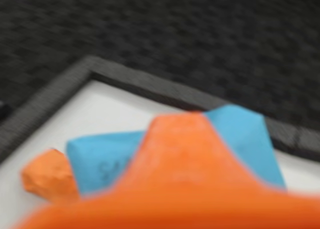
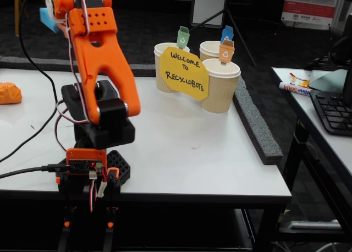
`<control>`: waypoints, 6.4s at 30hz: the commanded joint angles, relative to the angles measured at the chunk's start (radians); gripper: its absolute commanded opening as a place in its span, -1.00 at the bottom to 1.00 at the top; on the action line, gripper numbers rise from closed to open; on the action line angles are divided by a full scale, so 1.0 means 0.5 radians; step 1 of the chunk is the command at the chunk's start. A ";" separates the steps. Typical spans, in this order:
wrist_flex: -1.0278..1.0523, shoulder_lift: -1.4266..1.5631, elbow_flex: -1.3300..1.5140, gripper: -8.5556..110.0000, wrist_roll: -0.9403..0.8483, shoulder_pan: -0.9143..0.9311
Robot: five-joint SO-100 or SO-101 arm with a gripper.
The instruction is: Sort rubbish by color.
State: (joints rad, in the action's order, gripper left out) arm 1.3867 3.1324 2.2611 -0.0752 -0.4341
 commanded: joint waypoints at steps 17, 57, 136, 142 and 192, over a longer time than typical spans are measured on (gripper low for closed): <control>-0.153 0.009 -0.114 -0.85 -0.028 1.322; -0.147 -0.175 -0.236 -0.85 -0.028 2.077; -0.730 -3.930 -3.129 -0.47 -0.110 2.028; -0.592 -3.660 -2.936 -0.81 -0.110 2.068; -0.359 0.129 0.402 -0.85 -0.110 1.899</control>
State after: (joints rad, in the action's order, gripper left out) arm 1.2057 3.1799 2.4927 -0.1120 0.5507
